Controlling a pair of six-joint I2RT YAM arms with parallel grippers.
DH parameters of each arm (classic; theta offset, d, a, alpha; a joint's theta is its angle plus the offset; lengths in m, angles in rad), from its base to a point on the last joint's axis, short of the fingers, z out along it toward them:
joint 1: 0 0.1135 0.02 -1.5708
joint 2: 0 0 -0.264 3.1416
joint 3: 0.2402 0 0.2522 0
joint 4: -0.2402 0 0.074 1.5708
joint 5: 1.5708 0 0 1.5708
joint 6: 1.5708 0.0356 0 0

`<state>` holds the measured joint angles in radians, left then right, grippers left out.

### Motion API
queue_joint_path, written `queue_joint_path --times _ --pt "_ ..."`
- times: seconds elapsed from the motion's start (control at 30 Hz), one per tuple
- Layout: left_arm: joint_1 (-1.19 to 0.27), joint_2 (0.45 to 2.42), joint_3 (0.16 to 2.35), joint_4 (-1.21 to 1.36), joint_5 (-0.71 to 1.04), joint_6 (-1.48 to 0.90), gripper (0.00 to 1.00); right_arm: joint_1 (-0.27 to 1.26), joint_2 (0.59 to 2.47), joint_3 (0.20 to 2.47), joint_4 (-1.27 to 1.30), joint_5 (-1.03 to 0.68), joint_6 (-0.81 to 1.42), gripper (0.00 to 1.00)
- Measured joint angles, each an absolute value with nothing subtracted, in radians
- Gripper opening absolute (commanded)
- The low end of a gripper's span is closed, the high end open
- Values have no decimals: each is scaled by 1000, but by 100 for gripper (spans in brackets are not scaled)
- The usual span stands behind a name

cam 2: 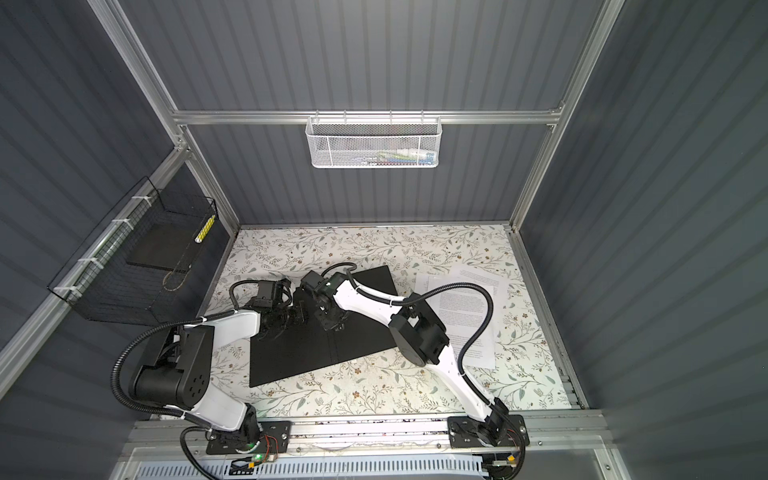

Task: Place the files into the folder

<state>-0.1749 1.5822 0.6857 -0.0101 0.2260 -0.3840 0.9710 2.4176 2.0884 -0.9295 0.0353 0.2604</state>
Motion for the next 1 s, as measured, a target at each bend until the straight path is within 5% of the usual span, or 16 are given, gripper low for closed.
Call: queue_joint_path --times 1.0 --pt "-175 1571 676 -7 220 -384 0 983 2429 2093 -937 71 207 0"
